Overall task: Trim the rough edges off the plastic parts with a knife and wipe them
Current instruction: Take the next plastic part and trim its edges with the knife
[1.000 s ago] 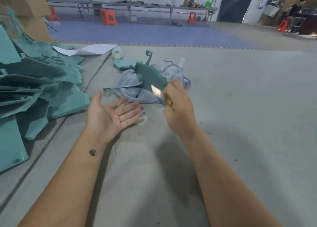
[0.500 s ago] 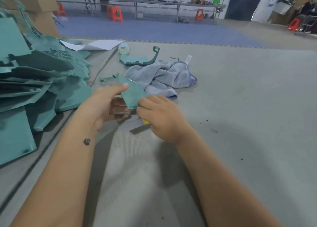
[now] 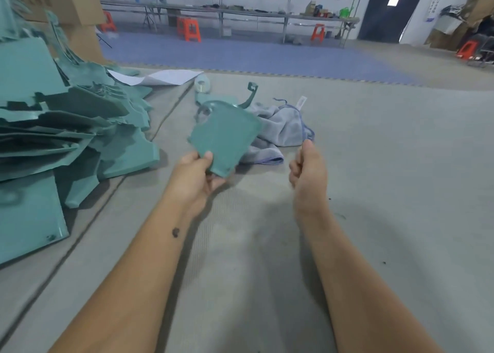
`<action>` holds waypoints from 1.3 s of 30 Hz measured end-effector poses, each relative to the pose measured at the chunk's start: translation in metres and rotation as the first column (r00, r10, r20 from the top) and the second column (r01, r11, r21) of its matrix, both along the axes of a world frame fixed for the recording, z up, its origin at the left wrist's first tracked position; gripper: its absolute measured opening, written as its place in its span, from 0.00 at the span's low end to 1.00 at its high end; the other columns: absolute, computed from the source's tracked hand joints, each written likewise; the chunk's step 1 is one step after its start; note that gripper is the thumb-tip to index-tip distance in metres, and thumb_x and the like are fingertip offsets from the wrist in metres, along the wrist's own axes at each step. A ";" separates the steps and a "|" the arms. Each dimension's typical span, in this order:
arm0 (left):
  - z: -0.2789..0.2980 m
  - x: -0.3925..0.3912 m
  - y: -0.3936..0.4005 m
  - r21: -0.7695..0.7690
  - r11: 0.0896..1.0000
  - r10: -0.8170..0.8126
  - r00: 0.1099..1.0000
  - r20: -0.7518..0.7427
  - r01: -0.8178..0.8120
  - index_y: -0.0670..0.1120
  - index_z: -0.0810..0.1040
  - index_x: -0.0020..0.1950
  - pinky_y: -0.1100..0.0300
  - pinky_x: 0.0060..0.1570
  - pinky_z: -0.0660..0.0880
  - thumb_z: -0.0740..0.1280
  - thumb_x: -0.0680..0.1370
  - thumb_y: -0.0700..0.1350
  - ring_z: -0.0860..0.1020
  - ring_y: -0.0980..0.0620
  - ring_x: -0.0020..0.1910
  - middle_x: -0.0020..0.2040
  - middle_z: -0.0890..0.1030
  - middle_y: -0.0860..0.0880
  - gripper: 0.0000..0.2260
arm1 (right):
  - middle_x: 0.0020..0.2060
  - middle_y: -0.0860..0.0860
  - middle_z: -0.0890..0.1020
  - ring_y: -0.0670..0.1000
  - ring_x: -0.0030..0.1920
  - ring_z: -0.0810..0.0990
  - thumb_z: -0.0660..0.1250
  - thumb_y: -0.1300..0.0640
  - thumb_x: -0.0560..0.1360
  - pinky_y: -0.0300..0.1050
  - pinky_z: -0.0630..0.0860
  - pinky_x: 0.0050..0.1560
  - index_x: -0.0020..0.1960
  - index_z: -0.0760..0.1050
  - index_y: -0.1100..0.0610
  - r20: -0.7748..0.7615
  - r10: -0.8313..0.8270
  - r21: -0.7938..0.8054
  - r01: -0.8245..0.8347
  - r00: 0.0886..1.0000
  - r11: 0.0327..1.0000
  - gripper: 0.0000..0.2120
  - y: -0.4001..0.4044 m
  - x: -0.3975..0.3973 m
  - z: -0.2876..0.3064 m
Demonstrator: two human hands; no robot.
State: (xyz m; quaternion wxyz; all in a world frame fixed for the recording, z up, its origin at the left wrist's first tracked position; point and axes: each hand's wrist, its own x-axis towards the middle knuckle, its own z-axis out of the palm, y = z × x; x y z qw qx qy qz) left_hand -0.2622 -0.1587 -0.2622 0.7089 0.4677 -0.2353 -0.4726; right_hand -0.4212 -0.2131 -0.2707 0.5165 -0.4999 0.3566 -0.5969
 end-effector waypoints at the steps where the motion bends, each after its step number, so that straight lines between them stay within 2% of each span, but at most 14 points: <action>1: -0.005 -0.003 -0.002 0.033 0.999 -0.009 1.000 -0.001 0.009 0.42 0.74 0.59 0.61 0.28 0.79 0.54 0.83 0.37 0.83 0.54 0.34 0.46 0.82 0.47 0.10 | 0.27 0.43 0.62 0.43 0.27 0.57 0.56 0.45 0.73 0.34 0.57 0.26 0.31 0.62 0.48 0.024 0.066 0.066 -0.067 0.998 0.996 0.13 -0.001 0.003 -0.001; 3: -0.011 -0.003 -0.005 0.037 0.999 -0.007 1.000 -0.003 0.007 0.44 0.75 0.55 0.61 0.29 0.79 0.55 0.83 0.37 0.84 0.55 0.35 0.44 0.84 0.49 0.10 | 0.27 0.47 0.62 0.44 0.25 0.57 0.57 0.48 0.76 0.34 0.56 0.24 0.35 0.59 0.50 -0.073 0.156 0.120 -0.147 0.985 0.982 0.14 -0.001 0.008 -0.004; 5: -0.013 -0.004 -0.006 -0.005 1.000 -0.012 0.999 -0.049 0.012 0.45 0.76 0.53 0.60 0.31 0.79 0.57 0.82 0.37 0.84 0.54 0.37 0.41 0.85 0.50 0.09 | 0.27 0.49 0.68 0.45 0.25 0.62 0.59 0.54 0.81 0.36 0.59 0.25 0.36 0.63 0.53 -0.199 0.219 0.092 -0.204 0.955 0.975 0.15 0.001 0.012 -0.006; 7: -0.014 -0.005 -0.005 -0.054 0.997 -0.068 0.994 -0.087 0.063 0.44 0.77 0.52 0.60 0.33 0.79 0.62 0.80 0.36 0.84 0.52 0.40 0.42 0.86 0.48 0.06 | 0.27 0.50 0.74 0.46 0.24 0.65 0.62 0.58 0.81 0.37 0.62 0.24 0.38 0.67 0.55 -0.199 0.318 0.081 -0.308 0.927 0.948 0.13 0.005 0.013 -0.006; 10: -0.014 -0.006 -0.002 -0.091 0.991 -0.113 0.985 -0.128 0.101 0.40 0.79 0.52 0.61 0.36 0.80 0.63 0.78 0.35 0.85 0.50 0.42 0.44 0.86 0.45 0.06 | 0.25 0.51 0.74 0.46 0.22 0.65 0.63 0.56 0.81 0.35 0.59 0.23 0.40 0.74 0.56 -0.134 0.477 0.136 -0.461 0.869 0.877 0.11 0.008 0.008 -0.003; 13: -0.011 -0.007 -0.003 -0.090 0.995 -0.051 0.975 -0.215 0.033 0.40 0.79 0.50 0.62 0.35 0.79 0.62 0.79 0.36 0.84 0.52 0.40 0.42 0.86 0.45 0.06 | 0.21 0.52 0.70 0.46 0.20 0.61 0.60 0.55 0.82 0.35 0.55 0.23 0.39 0.75 0.58 -0.117 0.592 0.178 -0.569 0.798 0.803 0.15 0.006 0.002 -0.001; 16: -0.007 -0.006 -0.003 -0.062 0.998 0.006 0.956 -0.292 -0.026 0.44 0.78 0.49 0.65 0.32 0.79 0.64 0.80 0.40 0.83 0.56 0.35 0.37 0.85 0.49 0.04 | 0.19 0.51 0.69 0.45 0.19 0.62 0.59 0.56 0.81 0.36 0.54 0.22 0.36 0.74 0.59 -0.179 0.668 0.171 -0.646 0.722 0.744 0.16 0.008 0.000 -0.001; 20: -0.005 -0.004 -0.001 -0.026 0.999 0.037 0.959 -0.282 -0.046 0.46 0.79 0.48 0.65 0.31 0.78 0.65 0.79 0.43 0.83 0.56 0.33 0.35 0.85 0.51 0.03 | 0.19 0.50 0.67 0.45 0.20 0.60 0.61 0.51 0.77 0.37 0.56 0.23 0.34 0.75 0.56 -0.288 0.672 0.151 -0.661 0.682 0.735 0.15 0.011 0.003 -0.004; 27: -0.004 -0.004 -0.001 -0.028 0.999 0.014 0.963 -0.269 -0.022 0.43 0.79 0.49 0.65 0.31 0.78 0.64 0.80 0.45 0.83 0.56 0.34 0.37 0.85 0.49 0.07 | 0.19 0.48 0.65 0.44 0.21 0.60 0.62 0.51 0.77 0.35 0.57 0.24 0.34 0.74 0.56 -0.324 0.638 0.150 -0.628 0.698 0.763 0.15 0.007 0.005 -0.007; 31: -0.005 -0.002 0.001 -0.007 0.999 -0.034 0.975 -0.219 0.033 0.43 0.78 0.50 0.65 0.30 0.78 0.63 0.80 0.44 0.83 0.56 0.34 0.37 0.85 0.49 0.06 | 0.19 0.47 0.64 0.44 0.20 0.57 0.59 0.56 0.82 0.35 0.55 0.22 0.34 0.72 0.57 -0.283 0.567 0.154 -0.547 0.774 0.823 0.17 0.002 0.005 -0.008; 35: -0.008 -0.001 0.002 0.021 0.998 -0.056 0.988 -0.143 0.060 0.43 0.78 0.50 0.65 0.29 0.77 0.64 0.80 0.43 0.83 0.56 0.34 0.39 0.85 0.49 0.06 | 0.19 0.48 0.62 0.44 0.20 0.56 0.59 0.57 0.82 0.36 0.53 0.23 0.34 0.71 0.58 -0.147 0.486 0.159 -0.465 0.861 0.871 0.18 -0.006 -0.003 -0.007; 37: -0.009 -0.002 0.001 0.005 0.998 -0.055 0.987 -0.150 0.056 0.43 0.78 0.51 0.65 0.30 0.77 0.63 0.80 0.43 0.83 0.56 0.34 0.38 0.85 0.49 0.06 | 0.18 0.48 0.63 0.44 0.19 0.56 0.58 0.57 0.82 0.36 0.52 0.23 0.33 0.72 0.57 -0.121 0.534 0.146 -0.517 0.837 0.843 0.19 -0.004 -0.004 -0.007; 39: -0.009 -0.002 0.000 -0.012 0.999 -0.054 0.985 -0.165 0.052 0.43 0.79 0.50 0.65 0.31 0.78 0.63 0.80 0.43 0.83 0.56 0.34 0.38 0.85 0.49 0.06 | 0.18 0.47 0.64 0.44 0.19 0.57 0.59 0.58 0.82 0.35 0.52 0.23 0.32 0.73 0.57 -0.163 0.625 0.138 -0.610 0.763 0.781 0.19 0.002 0.001 -0.008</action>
